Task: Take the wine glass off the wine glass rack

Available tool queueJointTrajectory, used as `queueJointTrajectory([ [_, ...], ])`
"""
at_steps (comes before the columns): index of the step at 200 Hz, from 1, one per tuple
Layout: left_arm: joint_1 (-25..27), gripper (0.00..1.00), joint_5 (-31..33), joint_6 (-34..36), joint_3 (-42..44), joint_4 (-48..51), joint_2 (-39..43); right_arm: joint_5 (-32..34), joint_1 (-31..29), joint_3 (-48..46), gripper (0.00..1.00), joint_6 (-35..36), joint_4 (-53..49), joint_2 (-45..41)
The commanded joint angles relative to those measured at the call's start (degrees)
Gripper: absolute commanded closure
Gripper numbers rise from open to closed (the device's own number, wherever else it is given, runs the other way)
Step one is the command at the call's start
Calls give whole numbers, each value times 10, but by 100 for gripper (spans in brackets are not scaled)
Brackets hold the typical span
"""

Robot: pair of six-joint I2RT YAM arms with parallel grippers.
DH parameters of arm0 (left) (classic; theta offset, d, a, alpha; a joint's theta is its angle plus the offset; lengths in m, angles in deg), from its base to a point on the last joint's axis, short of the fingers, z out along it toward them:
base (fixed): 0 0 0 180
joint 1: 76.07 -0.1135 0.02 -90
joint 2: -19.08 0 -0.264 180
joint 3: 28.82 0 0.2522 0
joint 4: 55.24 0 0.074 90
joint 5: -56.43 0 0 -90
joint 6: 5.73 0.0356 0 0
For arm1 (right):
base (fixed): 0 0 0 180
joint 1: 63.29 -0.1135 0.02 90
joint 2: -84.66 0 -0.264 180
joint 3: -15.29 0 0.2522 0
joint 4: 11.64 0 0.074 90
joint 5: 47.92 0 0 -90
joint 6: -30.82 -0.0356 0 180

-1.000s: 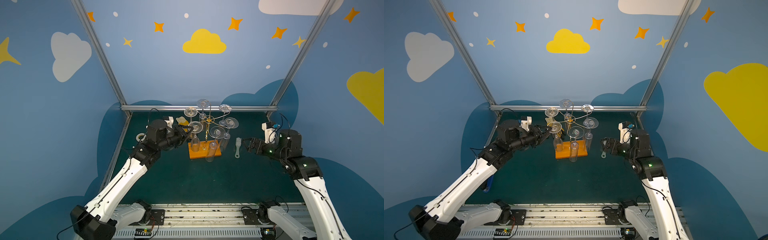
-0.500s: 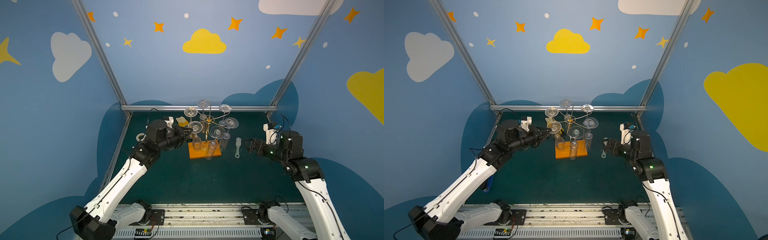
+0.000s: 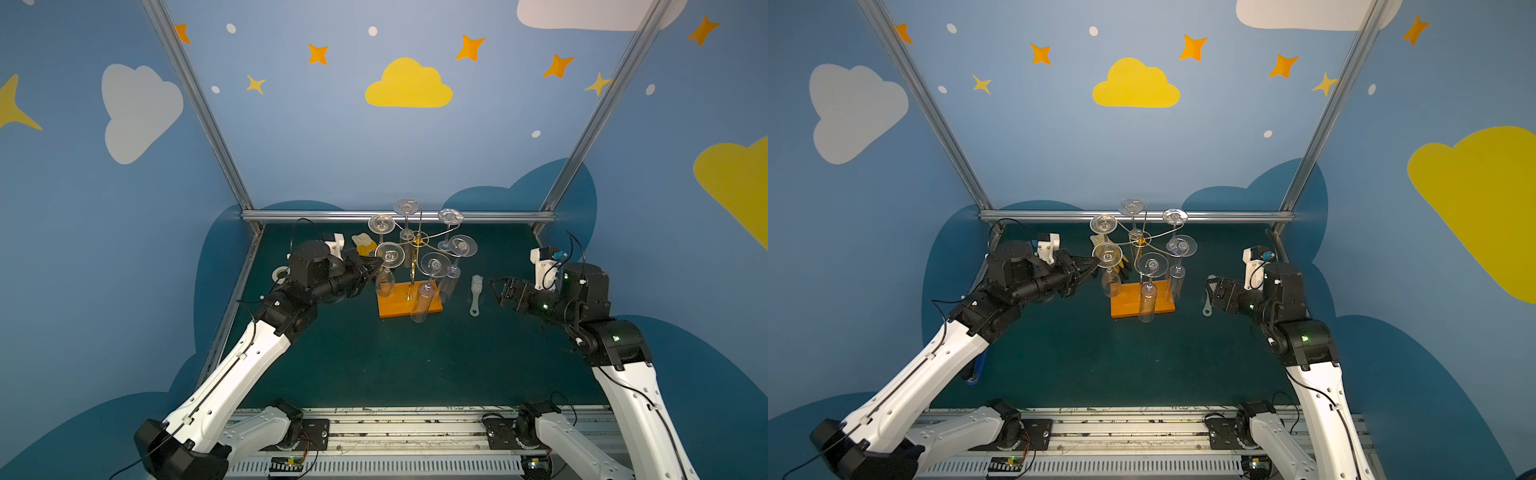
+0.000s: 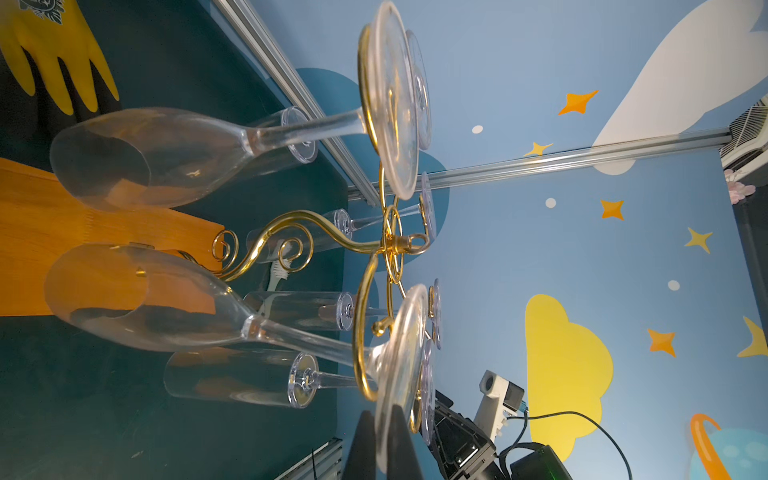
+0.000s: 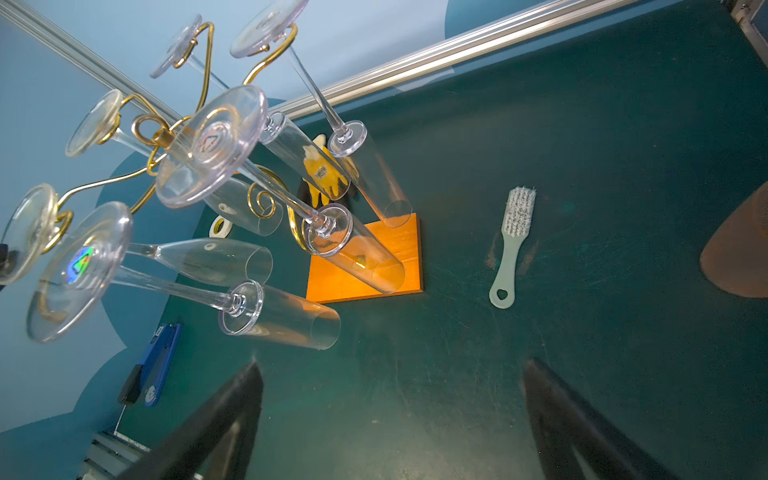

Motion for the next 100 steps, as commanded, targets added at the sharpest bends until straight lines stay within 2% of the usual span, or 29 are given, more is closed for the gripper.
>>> queueJointTrajectory([
  [1, 1, 97, -3, -4, 0, -23, 16, 7, -3, 6, 5, -5, -10, -6],
  [40, 3, 97, 17, -27, 8, -70, 38, 10, -3, 7, 5, -8, -9, -8],
  [100, 3, 97, 34, -21, -11, -68, 34, 14, -3, 11, 5, -12, -11, -3],
])
